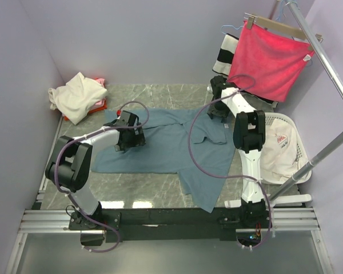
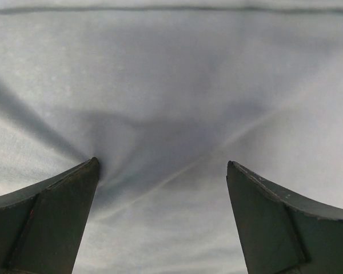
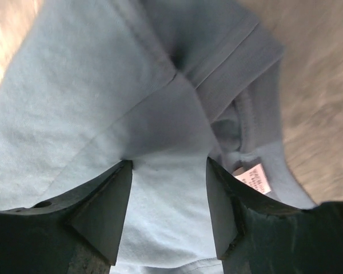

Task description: Fold and stack the t-shirts

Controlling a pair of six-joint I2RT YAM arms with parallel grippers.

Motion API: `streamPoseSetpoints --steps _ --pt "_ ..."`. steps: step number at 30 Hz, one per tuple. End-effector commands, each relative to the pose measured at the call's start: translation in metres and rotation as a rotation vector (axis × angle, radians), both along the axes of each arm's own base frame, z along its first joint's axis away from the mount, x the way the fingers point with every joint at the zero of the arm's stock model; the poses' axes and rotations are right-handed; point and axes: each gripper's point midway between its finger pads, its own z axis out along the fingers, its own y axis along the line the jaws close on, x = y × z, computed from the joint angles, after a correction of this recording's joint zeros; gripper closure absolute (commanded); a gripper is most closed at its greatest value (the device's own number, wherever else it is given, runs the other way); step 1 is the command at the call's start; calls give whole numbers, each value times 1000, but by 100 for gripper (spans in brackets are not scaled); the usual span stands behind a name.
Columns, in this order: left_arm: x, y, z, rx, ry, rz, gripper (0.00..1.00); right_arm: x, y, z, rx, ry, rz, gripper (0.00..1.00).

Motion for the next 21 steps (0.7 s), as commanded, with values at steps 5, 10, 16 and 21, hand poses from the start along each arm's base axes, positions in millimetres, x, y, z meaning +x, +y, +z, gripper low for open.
streamPoseSetpoints --steps 5,10,16,21 --pt "-45 -38 -15 -73 154 -20 1 37 -50 49 -105 -141 32 35" --pt "-20 -8 32 59 -7 65 1 40 -34 109 -38 -353 126 33" --pt "2 53 65 151 -95 214 1 -1 16 152 142 -472 268 30" --pt "40 72 67 96 -152 186 1 -55 66 116 195 -333 380 29"
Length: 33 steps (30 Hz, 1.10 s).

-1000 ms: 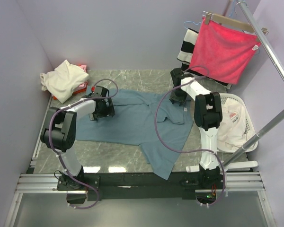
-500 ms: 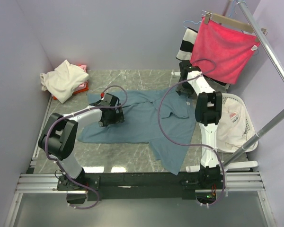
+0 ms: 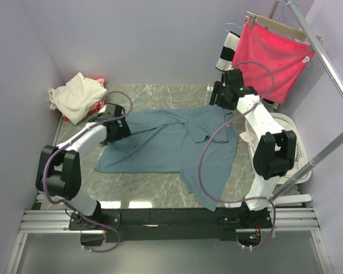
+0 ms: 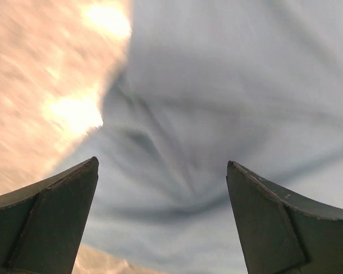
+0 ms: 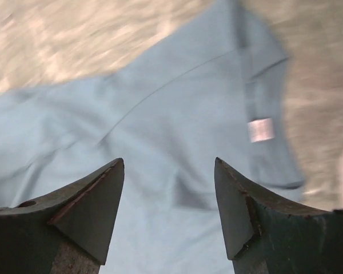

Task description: Fold and stack the t-shirts

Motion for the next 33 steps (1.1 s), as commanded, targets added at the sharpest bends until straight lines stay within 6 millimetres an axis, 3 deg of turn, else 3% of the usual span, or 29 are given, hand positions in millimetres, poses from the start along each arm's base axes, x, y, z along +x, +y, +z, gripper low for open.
streamPoseSetpoints --steps 1,2,4,5,6,8,11,14,15,18,24,28,33 --pt "47 11 21 -18 -106 -44 1 -49 55 -40 28 103 172 29" --pt "64 7 34 -22 -144 -68 1 -58 60 -48 26 123 195 29" --pt "83 -2 25 -39 -130 -87 1 -84 72 -70 29 183 231 28" --pt "101 -7 40 -53 -172 -91 1 -93 76 -76 42 204 238 28" --pt "109 -11 32 -60 -156 -99 1 -102 82 -82 56 220 256 28" --pt "128 -24 45 -106 -204 -137 1 -125 92 -97 93 259 283 29" --pt "141 -37 46 -154 -223 -178 1 -148 98 -111 127 305 301 28" --pt "146 -43 29 -170 -179 -195 1 -169 104 -122 143 354 319 28" --pt "142 -42 10 -165 -125 -192 0 -174 106 -122 146 361 324 28" --pt "139 -33 -13 -128 -56 -168 1 -193 115 -127 151 401 358 28" --pt "143 -8 -36 -90 -16 -133 1 -237 115 -143 150 491 394 28" --pt "156 12 -43 -74 -19 -112 1 -268 93 -164 92 573 345 27" --pt "174 26 -49 -54 -21 -105 1 -289 65 -177 1 630 232 27"
